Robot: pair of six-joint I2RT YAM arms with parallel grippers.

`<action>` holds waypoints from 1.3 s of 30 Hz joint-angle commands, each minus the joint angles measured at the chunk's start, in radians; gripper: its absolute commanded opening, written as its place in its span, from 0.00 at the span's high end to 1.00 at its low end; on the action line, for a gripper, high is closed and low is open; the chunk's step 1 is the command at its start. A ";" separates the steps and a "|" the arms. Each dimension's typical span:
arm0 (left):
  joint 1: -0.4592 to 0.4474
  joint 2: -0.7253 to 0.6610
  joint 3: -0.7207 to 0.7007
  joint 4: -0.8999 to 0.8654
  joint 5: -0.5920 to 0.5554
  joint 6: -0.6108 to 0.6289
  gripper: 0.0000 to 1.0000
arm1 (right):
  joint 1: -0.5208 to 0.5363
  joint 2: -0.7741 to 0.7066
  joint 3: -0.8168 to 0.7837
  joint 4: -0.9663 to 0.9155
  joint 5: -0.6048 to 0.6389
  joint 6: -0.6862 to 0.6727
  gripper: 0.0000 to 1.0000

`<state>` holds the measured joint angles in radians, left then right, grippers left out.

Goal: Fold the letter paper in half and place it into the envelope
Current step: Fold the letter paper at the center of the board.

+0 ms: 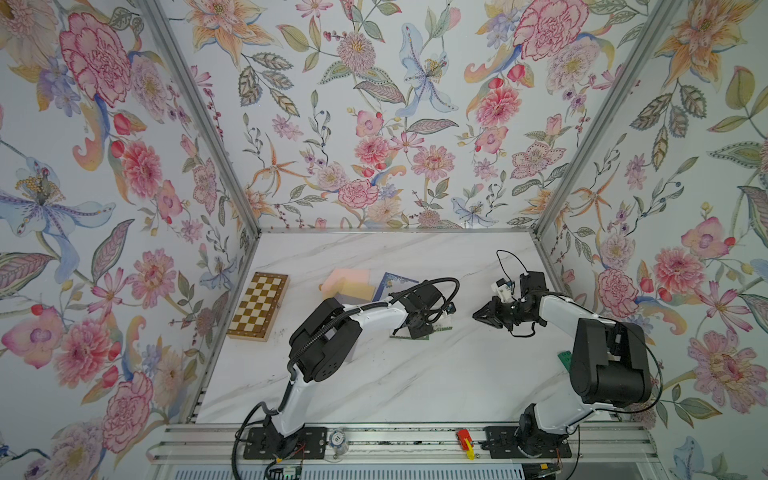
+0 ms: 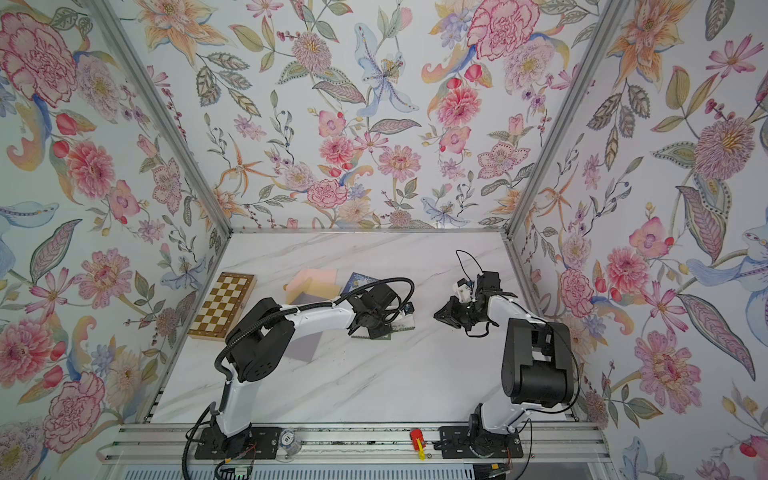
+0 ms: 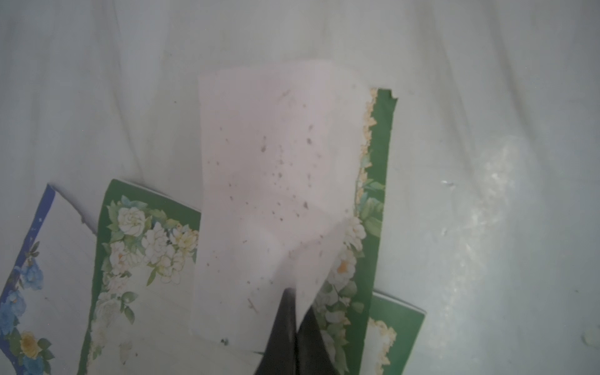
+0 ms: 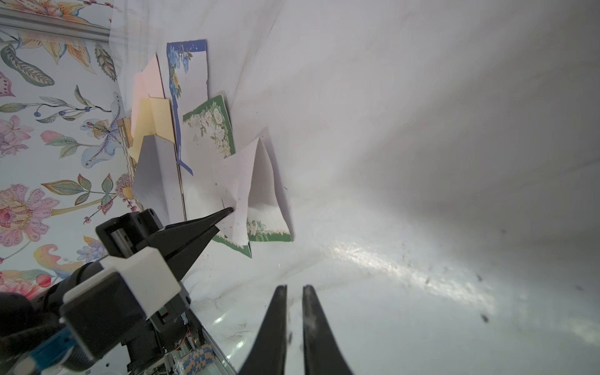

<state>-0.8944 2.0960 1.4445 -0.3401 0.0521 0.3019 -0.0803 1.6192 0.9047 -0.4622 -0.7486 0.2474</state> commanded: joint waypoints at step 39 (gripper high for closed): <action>-0.134 -0.125 -0.338 0.454 -0.229 0.333 1.00 | 0.338 0.271 0.285 0.071 -0.011 0.169 0.81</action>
<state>-1.0161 2.0022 1.1194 0.1089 -0.1658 0.6220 0.2298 1.8687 1.1664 -0.4355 -0.7494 0.3763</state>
